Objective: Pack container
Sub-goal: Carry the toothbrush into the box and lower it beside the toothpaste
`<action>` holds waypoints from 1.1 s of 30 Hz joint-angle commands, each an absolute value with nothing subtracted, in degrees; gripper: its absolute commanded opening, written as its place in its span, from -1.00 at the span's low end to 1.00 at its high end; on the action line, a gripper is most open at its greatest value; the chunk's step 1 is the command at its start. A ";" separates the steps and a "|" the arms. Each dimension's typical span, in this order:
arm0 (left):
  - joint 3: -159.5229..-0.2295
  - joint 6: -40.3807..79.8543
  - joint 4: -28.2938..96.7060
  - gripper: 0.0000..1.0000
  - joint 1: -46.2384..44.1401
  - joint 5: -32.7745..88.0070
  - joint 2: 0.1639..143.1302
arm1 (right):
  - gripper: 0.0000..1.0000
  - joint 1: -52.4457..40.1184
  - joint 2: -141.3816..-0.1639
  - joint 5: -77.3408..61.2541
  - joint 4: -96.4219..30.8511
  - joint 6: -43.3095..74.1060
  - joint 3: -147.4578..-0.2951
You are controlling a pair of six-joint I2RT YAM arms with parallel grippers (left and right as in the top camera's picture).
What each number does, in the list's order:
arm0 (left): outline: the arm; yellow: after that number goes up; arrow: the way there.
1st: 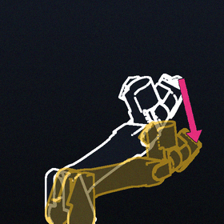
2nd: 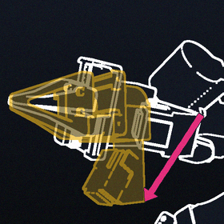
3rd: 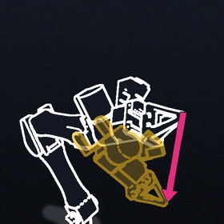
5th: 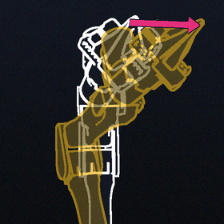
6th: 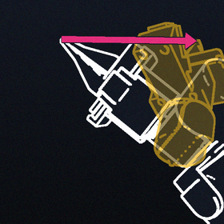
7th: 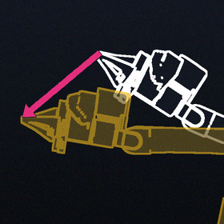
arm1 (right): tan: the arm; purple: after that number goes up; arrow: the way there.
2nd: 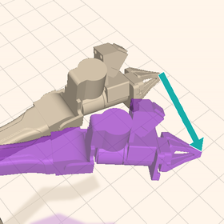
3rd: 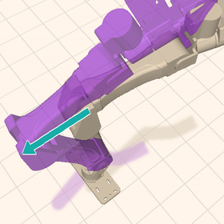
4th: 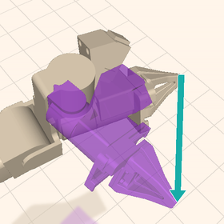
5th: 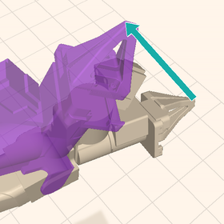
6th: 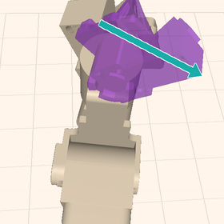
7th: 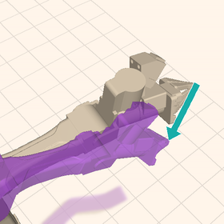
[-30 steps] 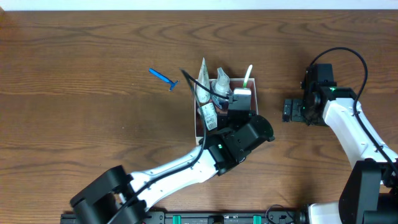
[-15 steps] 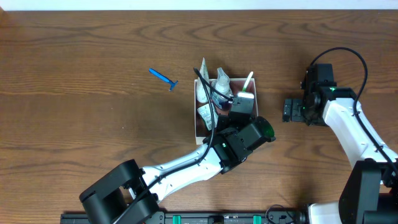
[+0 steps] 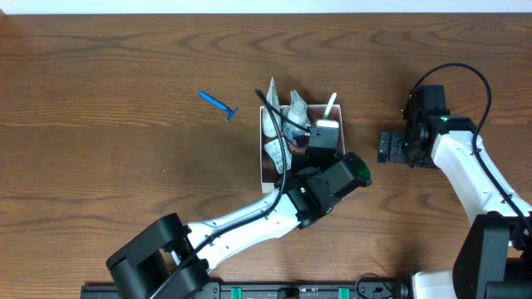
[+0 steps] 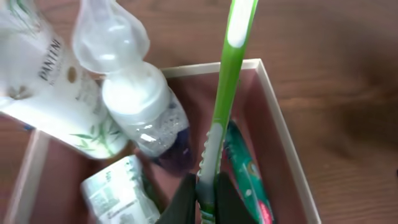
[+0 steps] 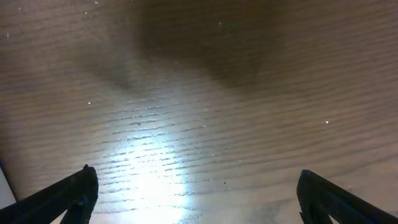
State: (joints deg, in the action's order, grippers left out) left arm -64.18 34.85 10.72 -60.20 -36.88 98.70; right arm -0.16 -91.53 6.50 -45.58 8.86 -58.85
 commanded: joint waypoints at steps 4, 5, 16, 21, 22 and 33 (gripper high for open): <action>-74.56 35.64 26.50 -0.89 -59.42 -38.61 98.87 | 0.98 -0.40 -91.07 7.27 -45.63 8.27 -58.92; -75.92 35.64 28.51 -0.88 -59.31 -38.61 98.87 | 0.99 -0.40 -91.07 7.27 -45.63 8.27 -58.92; -86.70 36.49 36.88 -0.88 -59.16 -38.15 98.87 | 0.99 -0.40 -91.07 7.27 -45.63 8.27 -58.92; -88.12 36.56 38.63 -0.88 -59.16 -36.64 98.87 | 0.99 -0.40 -91.07 7.27 -45.63 8.27 -58.92; -88.14 36.58 39.00 -0.88 -59.16 -36.47 98.87 | 0.99 -0.40 -91.07 7.27 -45.63 8.27 -58.92; -95.07 36.73 51.88 -0.88 -59.09 -31.16 98.87 | 0.99 -0.40 -91.07 7.27 -45.63 8.27 -58.92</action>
State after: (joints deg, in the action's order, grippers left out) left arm -91.13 36.16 49.76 -59.35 -33.12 98.70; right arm -0.16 -91.53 6.50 -45.56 8.86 -58.85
